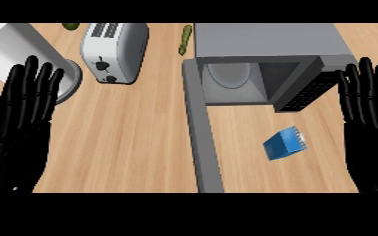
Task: Pick up the milk, place it into the microwave and close the microwave
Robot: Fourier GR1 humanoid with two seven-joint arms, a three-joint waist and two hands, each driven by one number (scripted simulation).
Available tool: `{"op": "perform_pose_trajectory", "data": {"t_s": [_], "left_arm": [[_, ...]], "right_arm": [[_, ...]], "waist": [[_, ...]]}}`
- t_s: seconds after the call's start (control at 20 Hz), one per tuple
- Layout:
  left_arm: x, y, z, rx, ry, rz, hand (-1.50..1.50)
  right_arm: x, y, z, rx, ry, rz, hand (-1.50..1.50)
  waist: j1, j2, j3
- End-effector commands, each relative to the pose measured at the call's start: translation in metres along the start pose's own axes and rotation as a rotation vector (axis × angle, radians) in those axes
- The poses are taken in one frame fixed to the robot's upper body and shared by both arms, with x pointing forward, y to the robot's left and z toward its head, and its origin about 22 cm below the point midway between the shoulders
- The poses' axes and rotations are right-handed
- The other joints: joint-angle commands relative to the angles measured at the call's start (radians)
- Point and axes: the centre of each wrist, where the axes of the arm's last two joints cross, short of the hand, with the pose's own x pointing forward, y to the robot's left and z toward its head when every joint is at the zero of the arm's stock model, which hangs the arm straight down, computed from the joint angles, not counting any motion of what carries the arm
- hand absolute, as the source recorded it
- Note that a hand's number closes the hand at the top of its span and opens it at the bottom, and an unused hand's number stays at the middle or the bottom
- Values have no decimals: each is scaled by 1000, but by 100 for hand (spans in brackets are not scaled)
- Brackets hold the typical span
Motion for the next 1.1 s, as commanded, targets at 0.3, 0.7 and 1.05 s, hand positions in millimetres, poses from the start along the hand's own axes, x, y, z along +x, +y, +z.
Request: {"op": "perform_pose_trajectory", "data": {"t_s": [0.3,0.7,1.05], "left_arm": [[-13,-4,29,218,191,182,-150],[-8,-14,85,237,198,234,-150],[-18,-20,99,231,174,221,-150]], "right_arm": [[34,-24,40,145,162,-5,-150],[23,-43,71,108,224,-4,-150],[8,-58,92,109,244,-10,-150]], "waist": [[14,30,7],[26,32,9],[22,33,9]]}}
